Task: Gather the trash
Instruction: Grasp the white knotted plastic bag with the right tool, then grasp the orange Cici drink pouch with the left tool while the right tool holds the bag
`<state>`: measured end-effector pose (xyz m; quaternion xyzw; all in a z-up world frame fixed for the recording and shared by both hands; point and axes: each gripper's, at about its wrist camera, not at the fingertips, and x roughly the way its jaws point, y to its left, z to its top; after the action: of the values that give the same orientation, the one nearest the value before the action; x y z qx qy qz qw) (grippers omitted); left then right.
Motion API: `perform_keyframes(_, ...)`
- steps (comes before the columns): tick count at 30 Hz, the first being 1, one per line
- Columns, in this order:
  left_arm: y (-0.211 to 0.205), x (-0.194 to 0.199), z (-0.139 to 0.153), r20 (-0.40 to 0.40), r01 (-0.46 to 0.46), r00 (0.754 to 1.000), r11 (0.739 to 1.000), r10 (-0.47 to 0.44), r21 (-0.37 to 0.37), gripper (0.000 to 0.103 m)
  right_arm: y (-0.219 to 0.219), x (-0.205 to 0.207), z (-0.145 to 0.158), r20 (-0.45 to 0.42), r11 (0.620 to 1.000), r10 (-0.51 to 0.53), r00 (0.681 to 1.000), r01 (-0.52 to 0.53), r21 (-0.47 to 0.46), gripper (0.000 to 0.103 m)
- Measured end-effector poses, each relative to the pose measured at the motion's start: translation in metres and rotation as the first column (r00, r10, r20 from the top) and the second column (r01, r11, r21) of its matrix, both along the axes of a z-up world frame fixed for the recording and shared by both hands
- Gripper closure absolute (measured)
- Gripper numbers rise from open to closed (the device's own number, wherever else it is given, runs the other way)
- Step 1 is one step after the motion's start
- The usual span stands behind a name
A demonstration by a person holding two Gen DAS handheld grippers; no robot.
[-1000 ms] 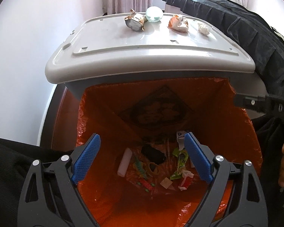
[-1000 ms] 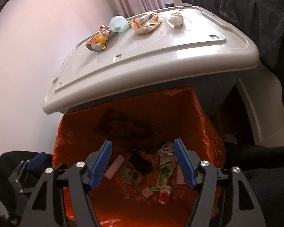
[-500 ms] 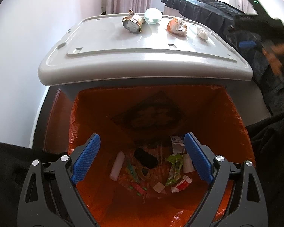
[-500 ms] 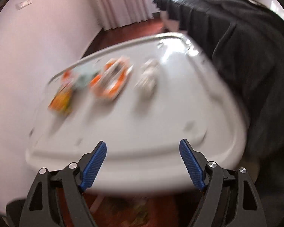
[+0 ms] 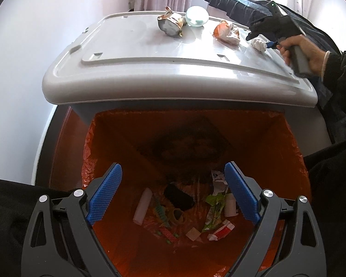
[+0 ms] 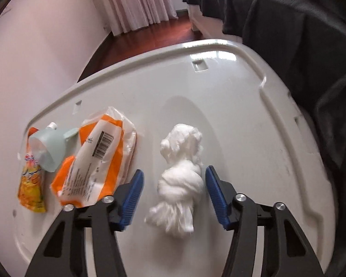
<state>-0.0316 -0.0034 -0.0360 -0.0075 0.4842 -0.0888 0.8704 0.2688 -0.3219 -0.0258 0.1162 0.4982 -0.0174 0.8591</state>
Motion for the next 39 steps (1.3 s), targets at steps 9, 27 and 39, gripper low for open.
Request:
perform_keyframes(9, -0.01, 0.052, 0.047, 0.071, 0.002, 0.997, 0.999, 0.001, -0.042, 0.015, -0.005, -0.066, 0.036, 0.008, 0.977, -0.017, 1.0, 0.015, 0.214, 0.073)
perform_keyframes(27, -0.066, 0.326, 0.022, 0.045, 0.152, 0.985, 0.962, -0.166, 0.226, 0.013, 0.019, -0.144, 0.086, 0.145, 0.926, -0.036, 0.989, -0.021, 0.376, 0.073)
perform_keyframes(39, -0.07, 0.332, 0.015, 0.053, 0.103, 0.991, 0.956, -0.122, 0.274, 0.067, 0.035, -0.133, 0.08, 0.124, 0.927, -0.009, 0.992, -0.039, 0.373, 0.072)
